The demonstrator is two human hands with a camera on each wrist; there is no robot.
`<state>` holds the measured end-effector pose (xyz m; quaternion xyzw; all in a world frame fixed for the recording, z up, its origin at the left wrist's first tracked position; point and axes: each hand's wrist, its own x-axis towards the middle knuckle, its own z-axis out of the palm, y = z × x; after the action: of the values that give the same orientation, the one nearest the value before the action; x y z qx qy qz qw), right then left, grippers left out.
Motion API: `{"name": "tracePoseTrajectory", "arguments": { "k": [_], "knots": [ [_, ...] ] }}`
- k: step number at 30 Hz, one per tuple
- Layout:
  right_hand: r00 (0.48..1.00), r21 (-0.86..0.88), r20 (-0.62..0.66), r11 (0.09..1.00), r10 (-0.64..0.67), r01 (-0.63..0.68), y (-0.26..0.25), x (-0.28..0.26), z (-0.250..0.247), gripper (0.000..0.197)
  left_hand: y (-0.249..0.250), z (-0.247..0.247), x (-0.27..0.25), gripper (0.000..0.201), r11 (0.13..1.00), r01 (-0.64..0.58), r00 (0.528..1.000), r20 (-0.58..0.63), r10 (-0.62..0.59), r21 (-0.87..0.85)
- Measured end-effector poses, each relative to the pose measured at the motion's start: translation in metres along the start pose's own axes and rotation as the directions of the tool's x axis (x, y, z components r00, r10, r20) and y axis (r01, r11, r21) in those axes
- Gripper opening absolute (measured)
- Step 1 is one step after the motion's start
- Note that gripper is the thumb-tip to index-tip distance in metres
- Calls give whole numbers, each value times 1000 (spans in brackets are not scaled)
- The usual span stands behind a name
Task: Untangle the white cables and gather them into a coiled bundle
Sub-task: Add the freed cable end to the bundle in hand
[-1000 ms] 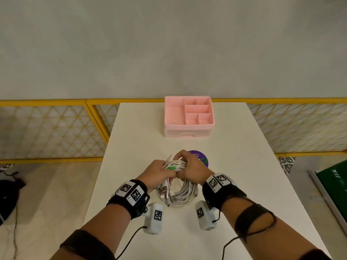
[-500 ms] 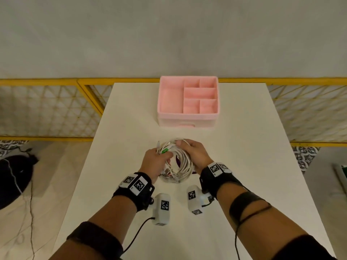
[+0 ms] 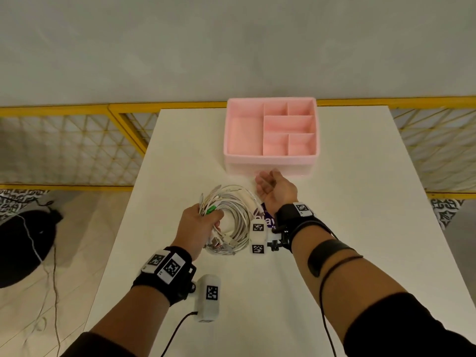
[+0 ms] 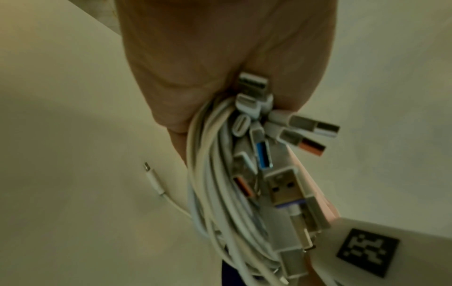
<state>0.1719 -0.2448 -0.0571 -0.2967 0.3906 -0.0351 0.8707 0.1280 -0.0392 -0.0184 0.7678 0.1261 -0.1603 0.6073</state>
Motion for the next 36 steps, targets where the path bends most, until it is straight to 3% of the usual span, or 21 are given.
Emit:
{"name": "tracePoseTrajectory", "arguments": {
  "k": [5,15,17,20,23,24,26,29,31,32,33,36],
  "knots": [
    [998,-6,63,1000,-23,24,9,8,5,10,-4,-12,3,15,1000,-18,1000,-8,18,12],
    [994,13,41,995,-100,99,27,-9,-6,18,-4,-22,8,25,997,-23,1000,10,24,-77],
    [996,12,44,997,-83,82,35,-19,-14,17,-3,-22,8,29,995,-21,999,23,24,-93],
    [999,31,45,999,11,-12,41,-34,-26,11,-2,-23,6,17,996,-28,999,36,31,-84],
    [999,-158,-38,987,29,-35,31,-48,-43,14,-1,-24,3,15,996,-24,998,50,29,-91],
    [996,-300,-83,954,-43,16,25,-51,-48,18,-1,-25,2,16,995,-23,998,55,28,-95],
    [944,-594,-125,785,-306,176,7,-59,-56,24,1,-27,0,16,994,-20,998,64,27,-104],
    [746,-806,-47,466,-664,364,-24,-70,-54,20,4,-30,-2,18,993,-14,998,64,22,-117],
    [642,-849,8,334,-767,409,-42,-65,-49,17,7,-31,-2,21,992,-11,998,63,19,-122],
    [623,-863,24,298,-781,407,-49,-58,-48,21,8,-31,-2,23,992,-9,998,63,17,-126],
    [635,-881,34,277,-772,384,-55,-50,-47,29,9,-30,-3,25,992,-6,998,64,15,-129],
    [786,-953,37,216,-617,214,-64,-28,-45,38,13,-28,-4,28,991,3,997,72,7,-133]
  ]
}}
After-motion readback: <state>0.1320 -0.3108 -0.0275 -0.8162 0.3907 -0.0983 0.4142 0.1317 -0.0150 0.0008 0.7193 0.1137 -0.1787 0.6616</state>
